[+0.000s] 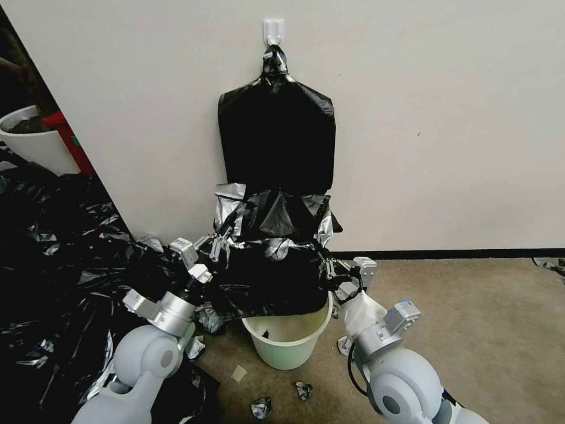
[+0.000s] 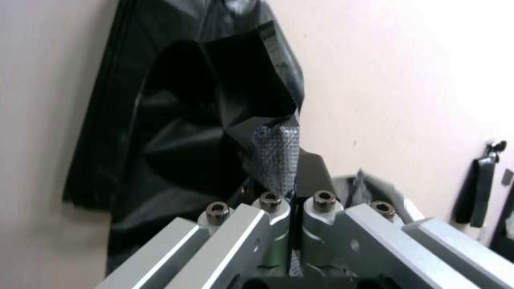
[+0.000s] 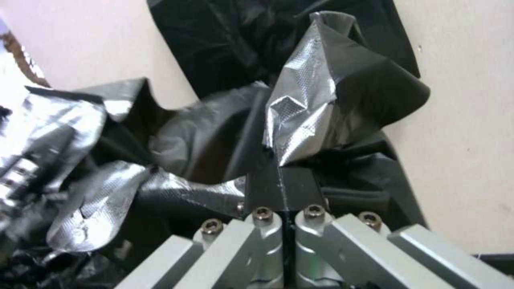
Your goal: Place a trash bag onto the trash bin.
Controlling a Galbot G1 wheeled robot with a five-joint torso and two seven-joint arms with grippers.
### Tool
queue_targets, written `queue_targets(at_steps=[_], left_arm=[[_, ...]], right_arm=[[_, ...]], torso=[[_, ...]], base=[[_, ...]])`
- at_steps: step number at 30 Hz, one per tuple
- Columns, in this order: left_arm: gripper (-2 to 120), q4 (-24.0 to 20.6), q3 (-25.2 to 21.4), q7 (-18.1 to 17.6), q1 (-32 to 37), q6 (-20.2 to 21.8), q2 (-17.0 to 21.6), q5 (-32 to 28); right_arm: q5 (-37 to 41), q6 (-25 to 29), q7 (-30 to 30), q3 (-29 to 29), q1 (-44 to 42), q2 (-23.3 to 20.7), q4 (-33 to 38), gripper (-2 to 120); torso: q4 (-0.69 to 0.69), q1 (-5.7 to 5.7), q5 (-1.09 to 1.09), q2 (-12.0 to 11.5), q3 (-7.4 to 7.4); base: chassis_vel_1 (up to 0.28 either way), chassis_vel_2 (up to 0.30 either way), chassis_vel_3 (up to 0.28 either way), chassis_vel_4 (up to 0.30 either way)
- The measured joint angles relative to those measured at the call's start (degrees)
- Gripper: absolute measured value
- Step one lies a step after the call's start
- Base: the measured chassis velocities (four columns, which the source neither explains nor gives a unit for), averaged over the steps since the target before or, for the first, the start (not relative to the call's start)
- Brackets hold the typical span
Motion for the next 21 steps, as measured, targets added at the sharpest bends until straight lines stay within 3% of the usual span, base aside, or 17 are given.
queue_targets(at_steps=[4, 10, 19, 21], left_arm=[[0, 0.8, 0.9, -1.0, 1.9, 1.3, -2.1, 1.6], [0, 1.4, 1.9, -4.9, 6.1, 3.9, -3.6, 7.8], [0, -1.2, 5.2, -12.6, 10.3, 8.2, -2.8, 13.4], [0, -2.8, 6.4, -16.6, 10.4, 10.7, -1.9, 14.7]], right_arm=[[-4.1, 0.8, 0.5, -1.0, -0.6, -1.2, -0.8, 0], [-5.5, -0.5, 7.5, -4.2, -2.3, -4.2, -2.1, 0], [4.5, -5.8, 19.9, -8.4, -2.2, -7.6, 1.0, 0], [7.4, -8.5, 24.1, -9.4, -1.6, -8.4, 3.3, 0]], torso=[[0.00, 0.00, 0.00, 0.0, 0.00], [0.01, 0.00, -0.01, 0.0, 0.00], [0.00, 0.00, 0.00, 0.0, 0.00], [0.00, 0.00, -0.01, 0.0, 0.00]], base=[[0.000, 0.000, 0.000, 0.000], [0.000, 0.000, 0.000, 0.000], [0.000, 0.000, 0.000, 0.000], [0.000, 0.000, 0.000, 0.000]])
